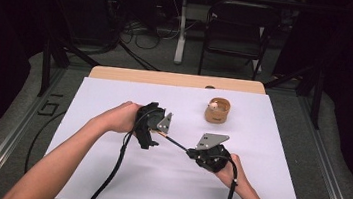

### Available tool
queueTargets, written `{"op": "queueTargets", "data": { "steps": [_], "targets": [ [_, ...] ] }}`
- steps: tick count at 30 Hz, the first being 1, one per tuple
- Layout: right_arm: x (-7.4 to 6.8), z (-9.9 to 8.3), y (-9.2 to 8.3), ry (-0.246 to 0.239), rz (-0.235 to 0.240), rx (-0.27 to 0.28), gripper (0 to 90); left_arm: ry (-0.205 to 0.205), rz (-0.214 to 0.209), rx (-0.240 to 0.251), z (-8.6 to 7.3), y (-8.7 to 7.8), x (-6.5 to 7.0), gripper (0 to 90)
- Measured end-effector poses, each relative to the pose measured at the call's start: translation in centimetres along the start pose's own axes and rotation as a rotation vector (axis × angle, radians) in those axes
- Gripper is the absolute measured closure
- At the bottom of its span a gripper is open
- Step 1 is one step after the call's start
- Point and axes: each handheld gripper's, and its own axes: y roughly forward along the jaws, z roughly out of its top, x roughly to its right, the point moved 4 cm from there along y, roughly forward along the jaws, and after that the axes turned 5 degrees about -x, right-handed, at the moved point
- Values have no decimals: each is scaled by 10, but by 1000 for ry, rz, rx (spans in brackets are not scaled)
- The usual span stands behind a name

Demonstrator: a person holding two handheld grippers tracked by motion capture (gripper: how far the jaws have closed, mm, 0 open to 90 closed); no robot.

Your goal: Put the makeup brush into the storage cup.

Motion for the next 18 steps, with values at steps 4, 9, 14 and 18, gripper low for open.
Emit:
{"op": "queueTargets", "data": {
  "steps": [4,9,14,18],
  "targets": [
    [3,-1,-3,1,-5,1,864,-91,6,49,-10,4,2,42],
    [4,-2,-6,12,-13,11,864,-205,6,129,-20,9,8,9],
    [5,-4,-9,14,-16,12,864,-303,8,204,-29,13,14,1],
    [6,-5,-11,22,-18,24,864,-381,15,266,-35,14,17,1]
  ]
}}
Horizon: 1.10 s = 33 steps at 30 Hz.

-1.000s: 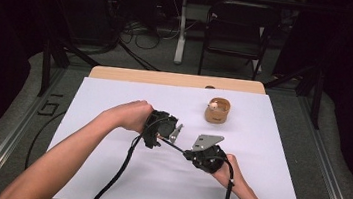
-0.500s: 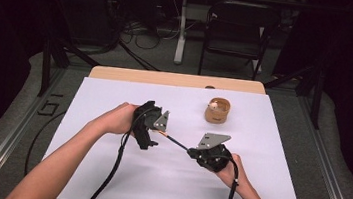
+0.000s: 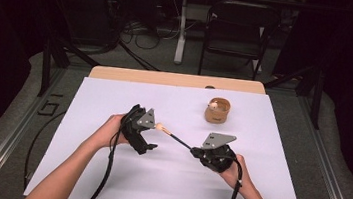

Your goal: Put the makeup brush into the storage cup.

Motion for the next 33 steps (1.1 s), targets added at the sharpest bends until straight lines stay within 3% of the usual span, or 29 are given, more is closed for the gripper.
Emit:
{"op": "queueTargets", "data": {
  "steps": [7,11,17,24,33],
  "targets": [
    [-1,0,-2,8,1,19,864,-110,28,90,-11,1,6,1],
    [0,-1,-5,11,3,15,864,-185,19,167,-14,2,10,0],
    [1,-1,-6,31,3,45,864,-263,25,235,-23,7,15,0],
    [-3,0,-3,42,10,60,864,-331,18,295,-31,18,23,0],
    [-2,2,-3,72,11,103,864,-355,24,313,-30,24,27,1]
  ]
}}
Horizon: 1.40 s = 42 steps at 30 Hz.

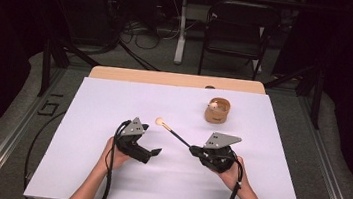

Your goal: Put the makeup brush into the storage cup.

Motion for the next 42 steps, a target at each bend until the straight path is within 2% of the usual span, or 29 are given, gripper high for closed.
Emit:
{"op": "queueTargets", "data": {
  "steps": [3,7,10,12,21,25,26,31,42],
  "targets": [
    [0,1,0,13,3,13,864,-5,10,12,2,0,1,4],
    [0,2,2,25,3,29,863,-12,-4,21,4,-1,2,35],
    [0,3,2,29,4,40,864,-30,-15,26,8,0,1,47],
    [0,3,2,33,2,45,864,-34,-7,32,10,0,2,48],
    [3,6,-1,47,-12,82,863,-42,-21,61,26,4,6,41],
    [4,6,-1,53,-17,90,863,-38,-42,75,31,5,8,87],
    [4,6,-1,49,-15,89,863,-43,-58,82,32,4,8,97],
    [2,7,2,51,-20,89,863,-65,-86,112,38,2,8,158],
    [4,6,6,57,-30,86,863,-60,-91,139,50,5,11,336]
  ]
}}
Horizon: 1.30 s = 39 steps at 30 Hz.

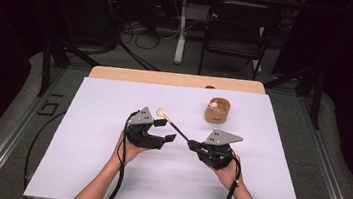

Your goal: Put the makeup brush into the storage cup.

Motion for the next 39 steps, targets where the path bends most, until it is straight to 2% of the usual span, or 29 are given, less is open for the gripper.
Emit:
{"op": "queueTargets", "data": {
  "steps": [5,7,12,16,25,34,39],
  "targets": [
    [-1,-1,3,-1,-3,-9,863,-2,-3,15,4,2,2,398],
    [-2,-2,4,0,-4,-9,863,-20,-20,22,3,3,2,442],
    [-2,-3,8,2,-13,-14,862,-53,-31,41,2,3,0,509],
    [-3,-5,10,0,-13,-22,862,-61,-23,49,2,2,-1,549],
    [-4,-8,16,-9,-16,-38,861,-85,-34,64,3,-2,-5,616],
    [-3,-9,19,-15,-24,-49,861,-110,-81,109,9,-3,-4,675],
    [-1,-10,21,-18,-25,-60,860,-107,-98,116,12,-1,-2,705]
  ]
}}
